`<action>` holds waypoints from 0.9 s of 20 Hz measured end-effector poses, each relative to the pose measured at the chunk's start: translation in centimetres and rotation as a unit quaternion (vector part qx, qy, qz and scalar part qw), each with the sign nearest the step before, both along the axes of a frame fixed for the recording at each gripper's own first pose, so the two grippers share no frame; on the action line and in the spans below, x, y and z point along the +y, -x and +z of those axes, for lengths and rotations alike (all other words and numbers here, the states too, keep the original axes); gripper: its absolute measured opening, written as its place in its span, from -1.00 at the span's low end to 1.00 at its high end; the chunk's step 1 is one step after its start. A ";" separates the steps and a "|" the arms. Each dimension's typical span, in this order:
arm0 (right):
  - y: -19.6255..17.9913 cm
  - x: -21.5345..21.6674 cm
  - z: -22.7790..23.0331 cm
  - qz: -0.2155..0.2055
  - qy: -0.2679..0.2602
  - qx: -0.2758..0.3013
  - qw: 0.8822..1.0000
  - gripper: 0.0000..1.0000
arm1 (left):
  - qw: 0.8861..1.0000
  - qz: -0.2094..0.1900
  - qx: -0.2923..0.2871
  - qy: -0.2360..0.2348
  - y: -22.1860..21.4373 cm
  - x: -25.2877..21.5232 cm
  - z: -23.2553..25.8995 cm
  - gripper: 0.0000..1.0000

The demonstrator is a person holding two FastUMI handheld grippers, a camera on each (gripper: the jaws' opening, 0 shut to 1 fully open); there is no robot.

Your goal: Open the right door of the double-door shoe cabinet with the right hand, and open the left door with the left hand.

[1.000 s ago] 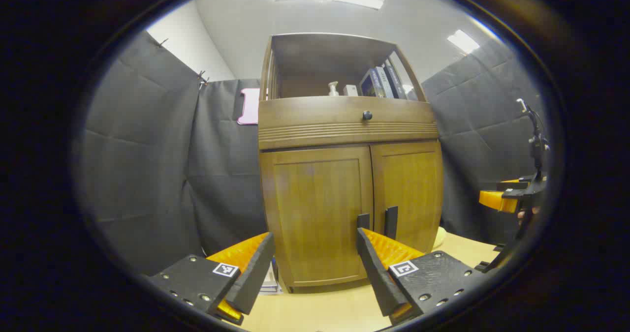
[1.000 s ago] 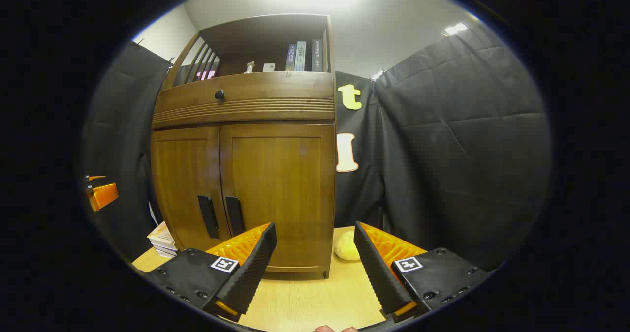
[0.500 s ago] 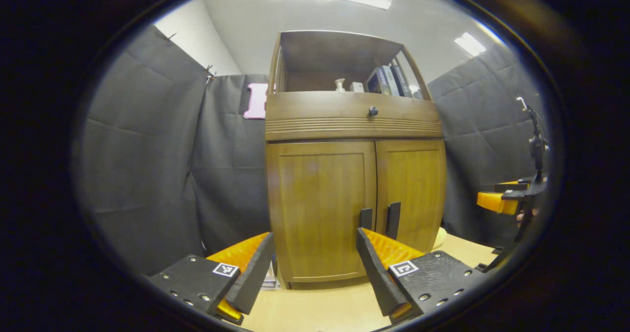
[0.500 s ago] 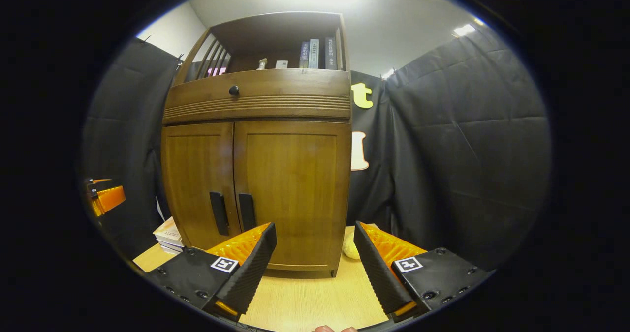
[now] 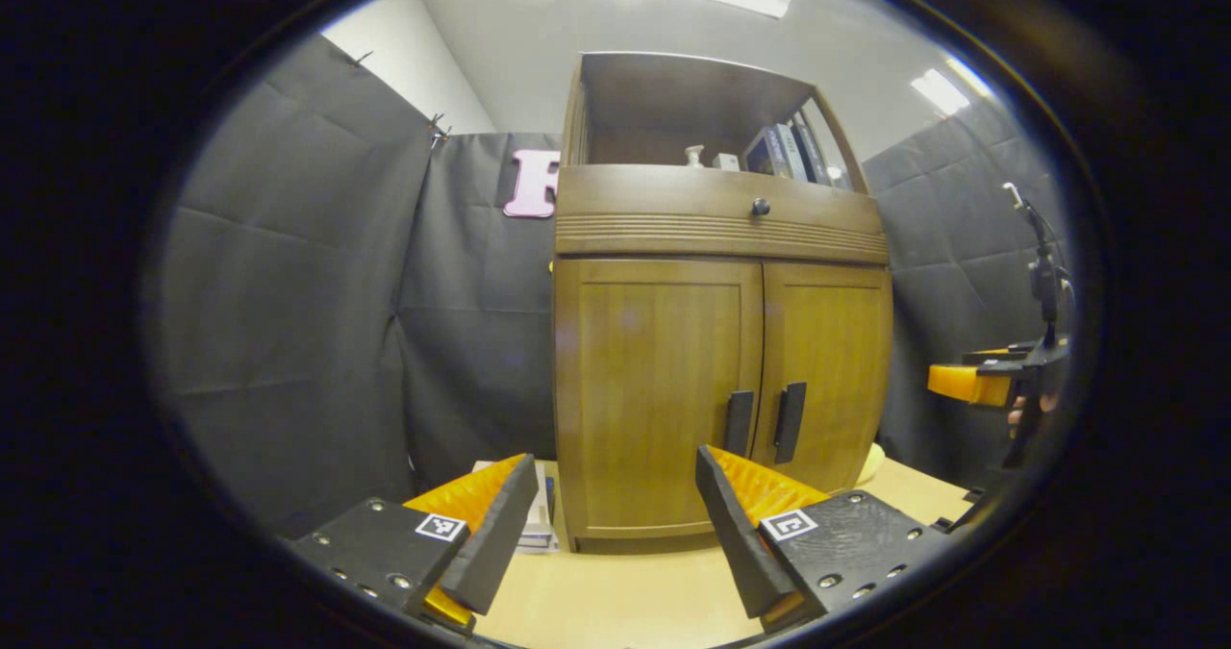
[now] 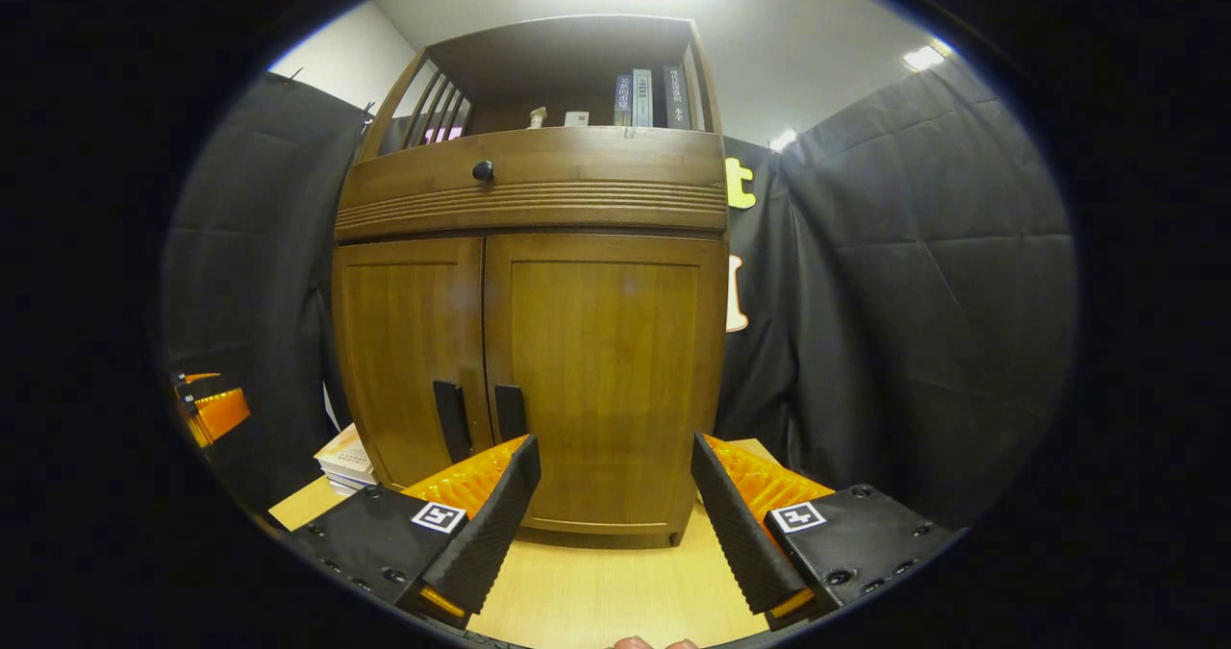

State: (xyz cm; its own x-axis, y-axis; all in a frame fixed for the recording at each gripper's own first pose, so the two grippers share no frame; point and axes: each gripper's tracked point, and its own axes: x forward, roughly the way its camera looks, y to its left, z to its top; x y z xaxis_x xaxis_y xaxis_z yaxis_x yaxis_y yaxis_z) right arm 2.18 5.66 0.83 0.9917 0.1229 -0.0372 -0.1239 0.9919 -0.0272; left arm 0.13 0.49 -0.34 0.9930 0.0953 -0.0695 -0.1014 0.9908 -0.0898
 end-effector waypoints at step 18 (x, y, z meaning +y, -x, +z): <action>-10.3 9.7 -0.5 0.049 -0.023 0.031 0.998 0.99 | 0.998 0.032 0.056 0.021 0.0 0.4 -0.7 0.87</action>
State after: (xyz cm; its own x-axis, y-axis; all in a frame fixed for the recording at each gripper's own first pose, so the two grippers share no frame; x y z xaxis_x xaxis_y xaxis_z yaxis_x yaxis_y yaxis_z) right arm 12.51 15.38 0.32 0.9709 0.2220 -0.0900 -0.2203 0.9750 0.0287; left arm 0.09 0.92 -1.08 0.9707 0.1525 -0.1856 -0.1756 0.9777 -0.1154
